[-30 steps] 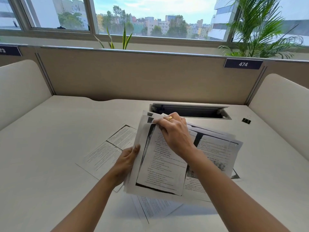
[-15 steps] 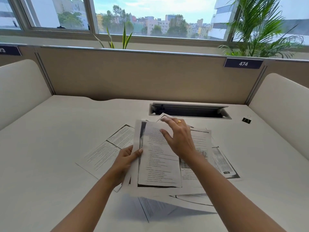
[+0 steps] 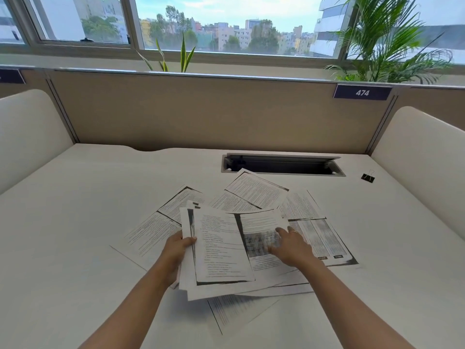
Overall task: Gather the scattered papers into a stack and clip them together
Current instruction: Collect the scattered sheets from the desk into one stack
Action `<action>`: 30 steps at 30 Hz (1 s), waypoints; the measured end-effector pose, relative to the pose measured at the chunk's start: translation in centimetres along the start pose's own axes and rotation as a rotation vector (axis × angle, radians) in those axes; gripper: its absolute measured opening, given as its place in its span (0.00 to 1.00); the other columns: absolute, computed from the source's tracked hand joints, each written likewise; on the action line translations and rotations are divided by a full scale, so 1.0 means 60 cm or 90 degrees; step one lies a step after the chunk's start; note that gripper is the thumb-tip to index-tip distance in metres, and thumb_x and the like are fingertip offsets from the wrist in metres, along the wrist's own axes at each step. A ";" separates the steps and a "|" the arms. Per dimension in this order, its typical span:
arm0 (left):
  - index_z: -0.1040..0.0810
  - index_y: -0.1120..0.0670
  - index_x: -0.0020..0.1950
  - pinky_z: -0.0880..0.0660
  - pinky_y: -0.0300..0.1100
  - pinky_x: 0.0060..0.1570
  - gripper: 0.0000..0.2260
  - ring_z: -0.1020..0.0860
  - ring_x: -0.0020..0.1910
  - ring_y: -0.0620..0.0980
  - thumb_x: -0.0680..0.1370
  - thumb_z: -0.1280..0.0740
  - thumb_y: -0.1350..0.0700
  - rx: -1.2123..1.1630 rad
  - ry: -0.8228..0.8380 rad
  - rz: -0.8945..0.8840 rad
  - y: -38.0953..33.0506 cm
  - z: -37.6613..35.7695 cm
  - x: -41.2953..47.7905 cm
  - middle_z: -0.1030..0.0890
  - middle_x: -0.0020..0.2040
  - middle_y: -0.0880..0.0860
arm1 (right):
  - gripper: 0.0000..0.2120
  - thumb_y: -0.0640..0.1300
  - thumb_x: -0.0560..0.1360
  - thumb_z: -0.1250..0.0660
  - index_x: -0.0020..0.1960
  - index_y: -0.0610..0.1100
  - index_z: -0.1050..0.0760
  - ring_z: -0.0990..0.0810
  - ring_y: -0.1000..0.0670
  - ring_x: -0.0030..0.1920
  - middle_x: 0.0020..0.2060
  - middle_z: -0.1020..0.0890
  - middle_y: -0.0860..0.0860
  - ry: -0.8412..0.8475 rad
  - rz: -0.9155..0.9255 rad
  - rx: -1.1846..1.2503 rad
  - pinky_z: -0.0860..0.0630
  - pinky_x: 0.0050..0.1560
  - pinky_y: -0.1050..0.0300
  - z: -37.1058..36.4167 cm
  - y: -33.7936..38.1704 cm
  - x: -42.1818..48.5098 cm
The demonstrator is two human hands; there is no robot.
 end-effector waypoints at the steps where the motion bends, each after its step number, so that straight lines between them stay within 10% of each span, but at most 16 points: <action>1: 0.25 0.59 0.56 0.23 0.48 0.40 0.10 0.20 0.42 0.58 0.78 0.41 0.65 0.004 -0.005 0.013 0.004 0.000 0.000 0.18 0.45 0.59 | 0.34 0.58 0.75 0.38 0.75 0.48 0.47 0.47 0.42 0.75 0.76 0.49 0.43 0.010 0.001 0.010 0.40 0.70 0.41 -0.008 -0.003 0.000; 16: 0.27 0.62 0.58 0.20 0.47 0.32 0.12 0.20 0.41 0.58 0.76 0.38 0.69 -0.008 0.006 0.085 0.031 0.001 -0.006 0.19 0.44 0.59 | 0.31 0.55 0.75 0.38 0.73 0.45 0.43 0.38 0.45 0.72 0.73 0.39 0.44 0.011 0.028 0.090 0.36 0.68 0.50 -0.032 -0.003 0.007; 23: 0.27 0.62 0.59 0.23 0.54 0.47 0.14 0.21 0.44 0.60 0.74 0.36 0.69 -0.023 -0.029 0.062 0.027 0.022 -0.006 0.20 0.46 0.60 | 0.25 0.50 0.76 0.37 0.70 0.45 0.37 0.38 0.43 0.70 0.70 0.35 0.44 -0.136 -0.155 0.140 0.36 0.67 0.44 0.004 -0.091 0.004; 30: 0.28 0.62 0.59 0.24 0.54 0.47 0.13 0.21 0.41 0.58 0.75 0.36 0.70 -0.029 -0.050 0.065 0.033 0.026 -0.007 0.20 0.43 0.58 | 0.40 0.58 0.70 0.32 0.73 0.43 0.46 0.52 0.41 0.75 0.74 0.47 0.39 -0.083 -0.359 0.144 0.49 0.70 0.36 0.014 -0.173 -0.009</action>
Point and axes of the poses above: each hand's wrist, its own x-axis towards the middle knuckle, its own z-axis out of the back of the hand, y = z × x, the point moved 7 cm from there along x, towards the middle knuckle
